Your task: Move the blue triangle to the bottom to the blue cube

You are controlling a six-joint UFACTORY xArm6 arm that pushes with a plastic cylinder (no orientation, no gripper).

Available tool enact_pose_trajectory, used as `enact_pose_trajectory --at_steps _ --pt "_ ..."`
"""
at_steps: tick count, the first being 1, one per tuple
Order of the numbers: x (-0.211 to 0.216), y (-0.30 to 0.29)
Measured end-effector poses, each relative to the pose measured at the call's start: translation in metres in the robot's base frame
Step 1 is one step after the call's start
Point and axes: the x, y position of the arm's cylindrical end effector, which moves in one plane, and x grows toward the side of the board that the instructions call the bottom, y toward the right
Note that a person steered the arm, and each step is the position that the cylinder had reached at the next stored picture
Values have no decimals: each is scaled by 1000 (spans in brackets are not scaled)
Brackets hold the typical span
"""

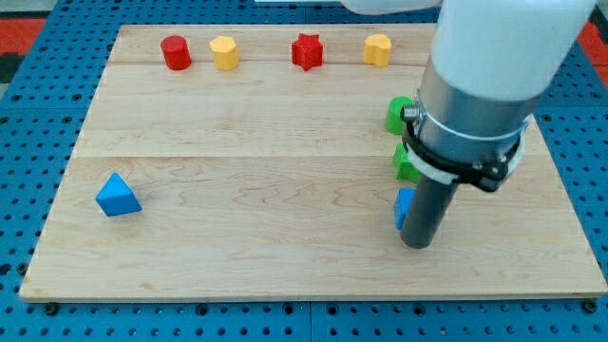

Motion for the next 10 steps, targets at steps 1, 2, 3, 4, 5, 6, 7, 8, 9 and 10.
enact_pose_trajectory --at_steps 1,2,3,4,5,6,7,8,9,10 --pt "6 17" --pt "30 21" --pt "67 -14" --pt "67 -14" --pt "67 -25" --pt "67 -92" --pt "67 -192" --pt "67 -253" --pt "60 -306" --pt "45 -335"
